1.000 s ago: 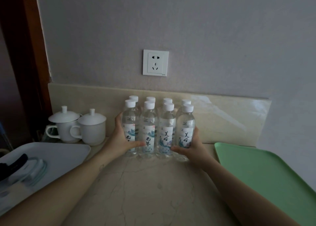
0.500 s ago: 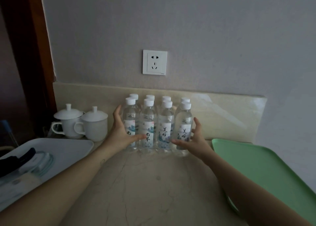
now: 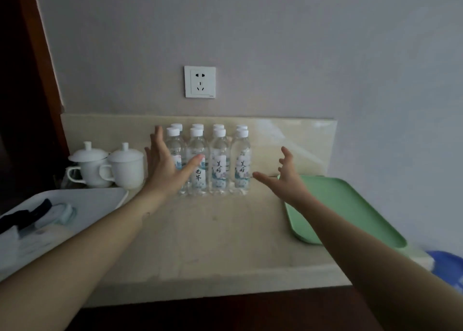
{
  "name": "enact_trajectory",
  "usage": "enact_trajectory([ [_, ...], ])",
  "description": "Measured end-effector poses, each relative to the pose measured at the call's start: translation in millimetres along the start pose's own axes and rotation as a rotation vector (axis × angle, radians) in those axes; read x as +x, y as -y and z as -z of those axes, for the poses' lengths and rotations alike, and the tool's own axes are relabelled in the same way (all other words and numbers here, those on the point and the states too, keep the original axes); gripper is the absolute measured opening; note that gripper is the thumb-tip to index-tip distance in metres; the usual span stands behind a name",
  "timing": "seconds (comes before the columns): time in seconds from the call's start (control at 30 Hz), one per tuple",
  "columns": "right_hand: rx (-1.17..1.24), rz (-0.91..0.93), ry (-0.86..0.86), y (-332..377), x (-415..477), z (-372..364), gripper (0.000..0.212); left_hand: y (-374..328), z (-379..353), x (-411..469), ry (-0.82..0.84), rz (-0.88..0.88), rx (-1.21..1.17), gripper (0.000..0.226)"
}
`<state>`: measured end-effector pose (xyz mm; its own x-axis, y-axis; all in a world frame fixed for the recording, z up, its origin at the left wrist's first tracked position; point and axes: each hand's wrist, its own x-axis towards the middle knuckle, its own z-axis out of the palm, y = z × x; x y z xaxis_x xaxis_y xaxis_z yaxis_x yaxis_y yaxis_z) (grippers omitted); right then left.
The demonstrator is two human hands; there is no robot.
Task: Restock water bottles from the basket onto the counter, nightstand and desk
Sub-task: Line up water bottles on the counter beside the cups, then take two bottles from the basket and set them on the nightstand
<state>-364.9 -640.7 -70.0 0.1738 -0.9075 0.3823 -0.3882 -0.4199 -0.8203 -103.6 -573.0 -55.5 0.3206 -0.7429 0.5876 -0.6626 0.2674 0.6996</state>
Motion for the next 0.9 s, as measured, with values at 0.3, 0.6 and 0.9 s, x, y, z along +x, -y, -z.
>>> enact_trajectory([
  [0.3,-0.217,-0.052,-0.191,14,-120,66,0.087,-83,-14,-74,0.148,-0.288,-0.116,0.095],
  [0.6,-0.381,-0.210,-0.374,12,-224,177,0.071,-178,-86,-136,0.441,-0.480,-0.272,0.092],
  [0.9,-0.543,-0.432,-0.442,-20,-318,296,0.072,-282,-189,-211,0.686,-0.769,-0.250,0.087],
])
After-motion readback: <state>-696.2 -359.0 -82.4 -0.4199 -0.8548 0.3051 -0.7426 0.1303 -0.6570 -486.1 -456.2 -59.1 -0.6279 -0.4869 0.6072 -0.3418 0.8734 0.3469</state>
